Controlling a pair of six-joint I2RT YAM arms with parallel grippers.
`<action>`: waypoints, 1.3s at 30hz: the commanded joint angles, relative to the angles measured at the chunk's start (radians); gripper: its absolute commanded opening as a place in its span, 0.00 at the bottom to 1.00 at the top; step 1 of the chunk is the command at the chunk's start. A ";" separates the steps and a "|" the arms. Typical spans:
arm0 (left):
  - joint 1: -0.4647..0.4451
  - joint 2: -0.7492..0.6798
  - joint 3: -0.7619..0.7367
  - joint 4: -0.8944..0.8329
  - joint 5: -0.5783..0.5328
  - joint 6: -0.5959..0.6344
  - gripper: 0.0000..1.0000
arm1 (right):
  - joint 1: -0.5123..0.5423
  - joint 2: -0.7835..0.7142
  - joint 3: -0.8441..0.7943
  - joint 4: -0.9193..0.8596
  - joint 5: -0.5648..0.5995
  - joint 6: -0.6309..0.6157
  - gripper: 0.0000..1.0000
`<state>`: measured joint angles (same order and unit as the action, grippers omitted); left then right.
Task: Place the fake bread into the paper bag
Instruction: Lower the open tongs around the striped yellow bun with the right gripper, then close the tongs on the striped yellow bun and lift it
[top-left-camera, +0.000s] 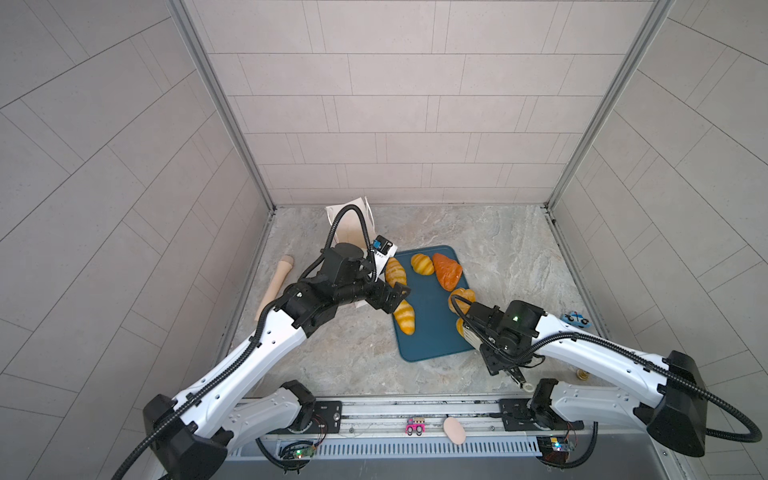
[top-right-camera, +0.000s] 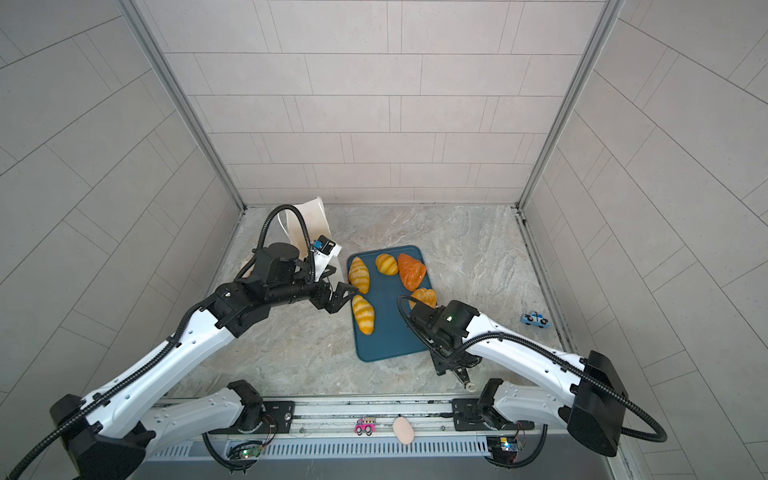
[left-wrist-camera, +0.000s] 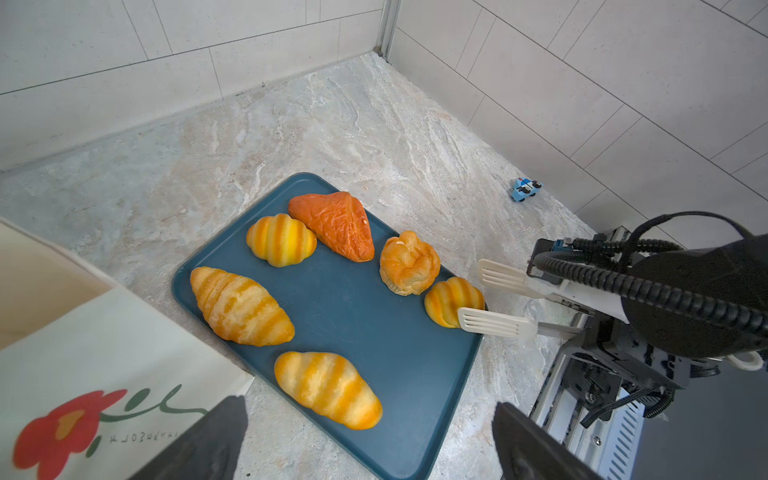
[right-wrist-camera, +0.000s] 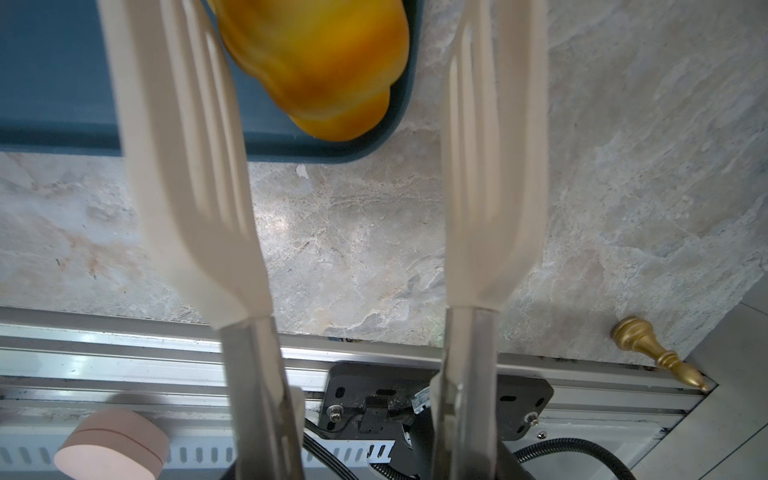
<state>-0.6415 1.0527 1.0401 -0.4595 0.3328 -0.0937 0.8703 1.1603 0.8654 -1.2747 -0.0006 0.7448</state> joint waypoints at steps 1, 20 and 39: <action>0.006 -0.020 -0.016 0.017 -0.021 -0.001 1.00 | 0.003 0.025 0.036 0.000 0.034 -0.019 0.59; 0.025 -0.067 -0.032 0.007 -0.028 -0.012 1.00 | 0.003 0.130 0.078 -0.013 0.054 -0.080 0.52; 0.064 -0.100 0.006 -0.005 -0.037 -0.003 1.00 | 0.003 0.064 0.137 -0.031 0.090 -0.130 0.24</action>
<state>-0.5865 0.9646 1.0225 -0.4694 0.2977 -0.1036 0.8703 1.2743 0.9718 -1.2869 0.0555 0.6247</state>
